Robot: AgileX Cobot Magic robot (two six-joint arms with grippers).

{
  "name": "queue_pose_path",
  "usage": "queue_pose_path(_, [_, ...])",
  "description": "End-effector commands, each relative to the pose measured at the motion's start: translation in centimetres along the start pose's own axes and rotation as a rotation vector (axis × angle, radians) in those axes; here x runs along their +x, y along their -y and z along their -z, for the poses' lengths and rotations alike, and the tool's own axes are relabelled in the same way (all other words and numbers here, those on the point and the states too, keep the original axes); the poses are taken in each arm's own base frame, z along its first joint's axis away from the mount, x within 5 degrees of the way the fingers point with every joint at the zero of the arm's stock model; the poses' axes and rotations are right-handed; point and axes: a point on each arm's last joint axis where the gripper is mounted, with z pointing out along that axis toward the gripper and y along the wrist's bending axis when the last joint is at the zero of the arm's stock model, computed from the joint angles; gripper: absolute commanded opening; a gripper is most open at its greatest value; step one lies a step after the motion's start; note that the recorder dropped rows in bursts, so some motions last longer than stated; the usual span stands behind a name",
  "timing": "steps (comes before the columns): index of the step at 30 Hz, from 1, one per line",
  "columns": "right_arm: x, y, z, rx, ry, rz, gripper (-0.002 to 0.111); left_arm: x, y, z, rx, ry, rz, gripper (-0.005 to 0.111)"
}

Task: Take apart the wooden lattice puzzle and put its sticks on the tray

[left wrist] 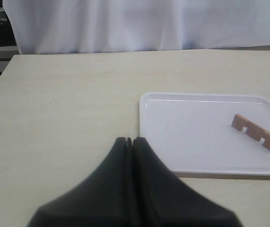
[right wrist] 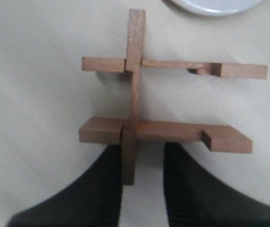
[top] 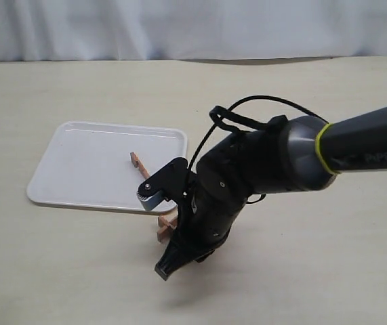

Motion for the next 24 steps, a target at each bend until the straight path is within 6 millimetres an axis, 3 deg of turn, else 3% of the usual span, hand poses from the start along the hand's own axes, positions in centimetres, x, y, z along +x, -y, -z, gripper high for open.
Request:
queue_pose_path(1, [-0.1, 0.0, 1.5, 0.011, 0.038, 0.023, 0.005, -0.1, 0.1, 0.0, 0.011, 0.017, -0.003, 0.0])
queue_pose_path(9, [0.0, -0.1, 5.6, 0.011, 0.087, 0.026, 0.005, -0.1, 0.1, 0.0, 0.011, 0.017, -0.003, 0.0])
queue_pose_path(15, [-0.9, -0.1, 9.0, 0.009, 0.288, 0.028, 0.005, -0.1, 0.1, 0.0, 0.011, 0.017, -0.003, 0.0])
queue_pose_path(19, [-2.2, -0.4, 9.0, -0.028, 0.414, -0.025, 0.005, -0.1, 0.1, 0.0, 0.011, 0.017, -0.003, 0.0])
queue_pose_path(24, [-4.3, -0.7, 7.0, -0.069, 0.46, -0.064, 0.005, -0.1, 0.1, 0.0, 0.011, 0.017, -0.003, 0.0])
